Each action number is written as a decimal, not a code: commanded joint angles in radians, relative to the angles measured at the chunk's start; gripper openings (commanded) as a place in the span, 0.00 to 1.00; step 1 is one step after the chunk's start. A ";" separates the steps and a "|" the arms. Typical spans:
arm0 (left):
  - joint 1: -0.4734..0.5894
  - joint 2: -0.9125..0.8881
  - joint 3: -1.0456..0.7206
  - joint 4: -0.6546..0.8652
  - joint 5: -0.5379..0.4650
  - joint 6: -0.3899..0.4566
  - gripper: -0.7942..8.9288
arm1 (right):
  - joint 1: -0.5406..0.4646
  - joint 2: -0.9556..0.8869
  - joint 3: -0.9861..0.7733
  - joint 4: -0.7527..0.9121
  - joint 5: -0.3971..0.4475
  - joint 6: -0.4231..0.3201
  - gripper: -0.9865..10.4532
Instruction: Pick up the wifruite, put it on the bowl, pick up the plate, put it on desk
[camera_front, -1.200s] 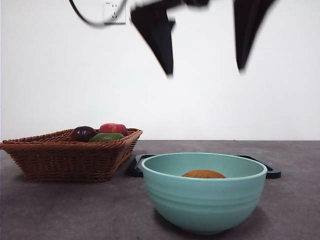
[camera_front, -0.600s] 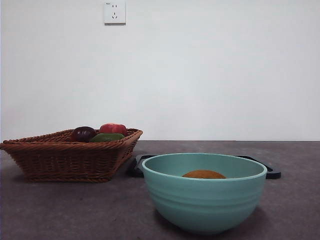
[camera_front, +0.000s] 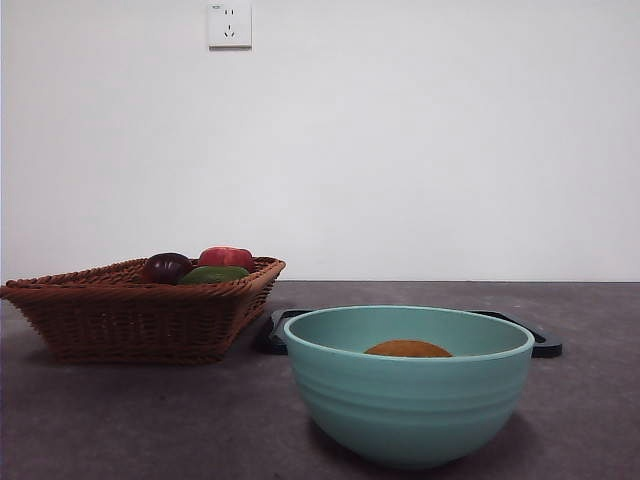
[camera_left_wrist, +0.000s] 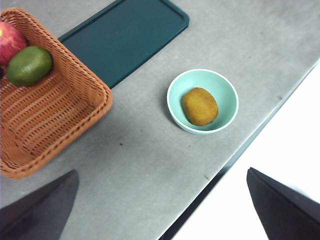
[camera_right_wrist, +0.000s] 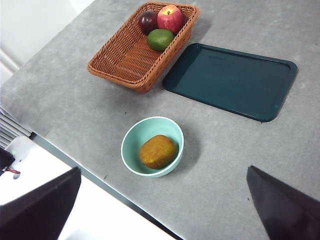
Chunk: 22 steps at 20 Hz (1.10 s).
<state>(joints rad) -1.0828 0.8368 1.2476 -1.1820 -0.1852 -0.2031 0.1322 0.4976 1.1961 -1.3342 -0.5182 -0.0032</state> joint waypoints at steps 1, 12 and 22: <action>-0.012 -0.104 -0.074 0.063 0.014 -0.017 0.66 | 0.003 0.004 0.019 0.006 0.004 0.021 0.64; -0.011 -0.402 -0.201 0.173 0.092 -0.077 0.66 | 0.003 0.022 0.019 -0.043 0.052 0.034 0.64; -0.011 -0.402 -0.201 0.187 0.092 -0.075 0.66 | 0.006 0.324 0.019 -0.030 0.052 -0.036 0.64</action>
<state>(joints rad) -1.0832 0.4316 1.0401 -1.0058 -0.0982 -0.2764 0.1345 0.8165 1.1965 -1.3346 -0.4675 -0.0246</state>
